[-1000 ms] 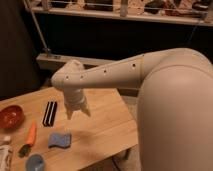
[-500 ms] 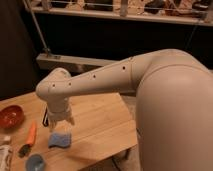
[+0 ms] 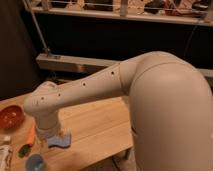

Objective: Pick up the ceramic cup

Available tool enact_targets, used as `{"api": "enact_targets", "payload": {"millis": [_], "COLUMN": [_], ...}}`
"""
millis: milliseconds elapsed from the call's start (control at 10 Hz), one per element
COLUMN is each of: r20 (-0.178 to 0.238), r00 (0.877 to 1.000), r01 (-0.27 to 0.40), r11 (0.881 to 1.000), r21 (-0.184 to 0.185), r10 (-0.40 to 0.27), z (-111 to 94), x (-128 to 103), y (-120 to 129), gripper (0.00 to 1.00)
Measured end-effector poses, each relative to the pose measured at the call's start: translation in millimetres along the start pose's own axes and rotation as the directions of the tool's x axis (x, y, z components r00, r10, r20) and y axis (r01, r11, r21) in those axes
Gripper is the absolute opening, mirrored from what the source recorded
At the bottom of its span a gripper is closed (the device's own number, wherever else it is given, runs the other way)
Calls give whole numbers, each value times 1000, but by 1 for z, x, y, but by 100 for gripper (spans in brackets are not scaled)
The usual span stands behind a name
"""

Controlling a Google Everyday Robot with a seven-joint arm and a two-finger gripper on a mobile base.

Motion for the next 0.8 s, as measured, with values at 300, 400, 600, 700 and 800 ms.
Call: {"api": "enact_targets", "payload": {"millis": [300,400,600,700,800], "r20": [-8,-5,17,34,52], "r00": [996,994,993,994,994], "r01": [93,106,111,98,82], "r11": [994,992,986,984,982], "r21": [57,73,122,149,171], "r10": [-93,-106,-114,-104,-92], "z": [18,22,29,32,33], "x": [2,1,-6,-13,-19], "y": [23,28,32,30,27], "gripper": [65,65,65,65,65]}}
